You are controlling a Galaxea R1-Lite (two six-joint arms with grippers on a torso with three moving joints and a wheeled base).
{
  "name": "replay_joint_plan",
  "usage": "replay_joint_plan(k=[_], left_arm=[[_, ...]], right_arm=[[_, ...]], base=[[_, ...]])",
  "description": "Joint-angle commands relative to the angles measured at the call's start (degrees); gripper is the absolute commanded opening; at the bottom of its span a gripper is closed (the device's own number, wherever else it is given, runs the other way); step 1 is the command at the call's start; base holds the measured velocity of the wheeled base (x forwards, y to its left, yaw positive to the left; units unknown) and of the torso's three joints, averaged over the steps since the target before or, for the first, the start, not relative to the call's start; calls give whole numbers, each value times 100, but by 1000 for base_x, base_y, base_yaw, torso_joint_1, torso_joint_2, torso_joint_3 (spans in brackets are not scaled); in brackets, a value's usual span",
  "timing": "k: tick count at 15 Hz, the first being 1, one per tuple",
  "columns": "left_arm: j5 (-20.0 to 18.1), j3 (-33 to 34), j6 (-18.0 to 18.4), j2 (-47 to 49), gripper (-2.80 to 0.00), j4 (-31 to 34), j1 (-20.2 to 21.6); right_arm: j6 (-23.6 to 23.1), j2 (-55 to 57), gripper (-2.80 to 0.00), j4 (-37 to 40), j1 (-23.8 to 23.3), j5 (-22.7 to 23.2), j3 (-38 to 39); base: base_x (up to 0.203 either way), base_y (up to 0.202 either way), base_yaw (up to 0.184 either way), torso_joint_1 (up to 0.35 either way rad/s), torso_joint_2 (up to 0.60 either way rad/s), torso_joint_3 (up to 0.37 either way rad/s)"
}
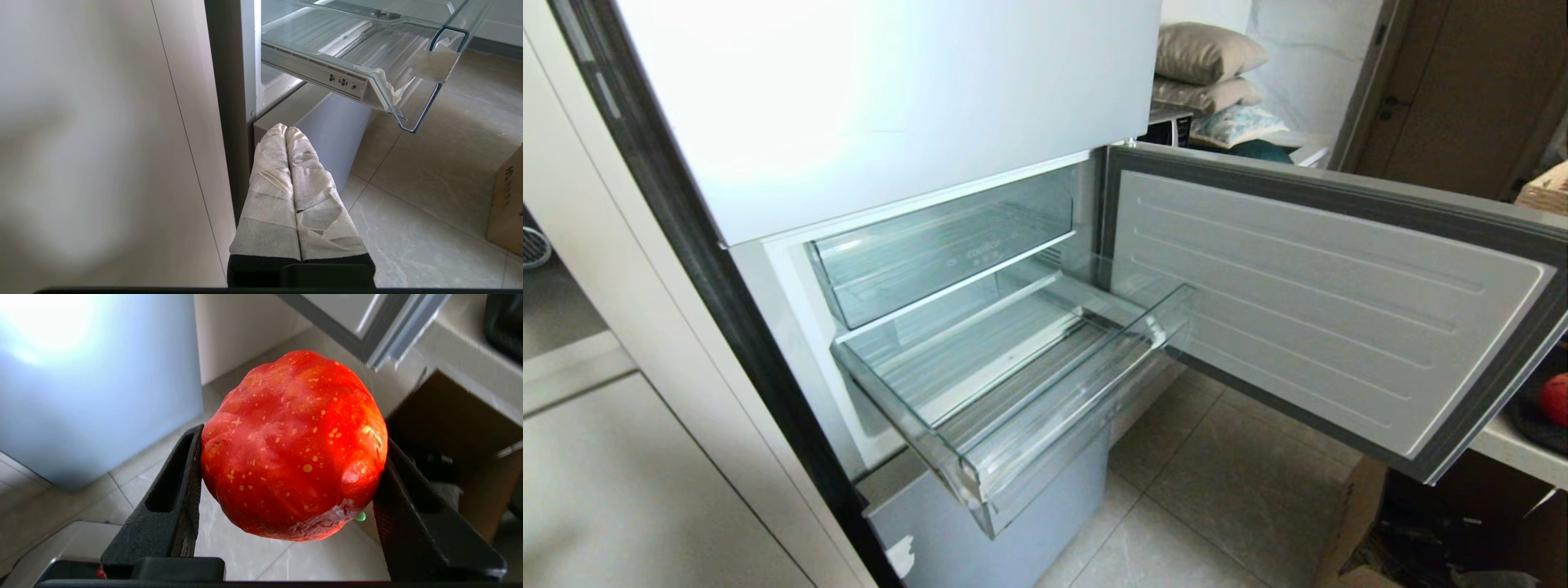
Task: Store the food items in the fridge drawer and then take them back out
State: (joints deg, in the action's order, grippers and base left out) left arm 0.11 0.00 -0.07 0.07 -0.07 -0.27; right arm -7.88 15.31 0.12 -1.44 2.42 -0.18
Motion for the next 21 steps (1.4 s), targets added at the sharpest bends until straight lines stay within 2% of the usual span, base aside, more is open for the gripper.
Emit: replay_joint_plan(k=[1, 5, 10, 18, 21], left_arm=[[5, 0, -1, 1, -280, -1, 1], [-1, 0, -1, 1, -280, -1, 0], [1, 0, -1, 1, -280, -1, 1], [7, 0, -1, 1, -280, -1, 0], [6, 0, -1, 1, -280, -1, 0]], right_arm=[[17, -318, -280, 40, 150, -40, 12], [129, -1530, -280, 11, 168, -64, 18], [735, -1531, -280, -20, 171, -225, 26], [744, -1531, -280, -20, 171, -225, 27], [744, -1531, -280, -20, 171, -225, 18]], base=[[0, 0, 0, 0, 0, 0], [0, 0, 0, 0, 0, 0], [0, 0, 0, 0, 0, 0], [0, 0, 0, 0, 0, 0], [3, -7, 136, 7, 2, 3]])
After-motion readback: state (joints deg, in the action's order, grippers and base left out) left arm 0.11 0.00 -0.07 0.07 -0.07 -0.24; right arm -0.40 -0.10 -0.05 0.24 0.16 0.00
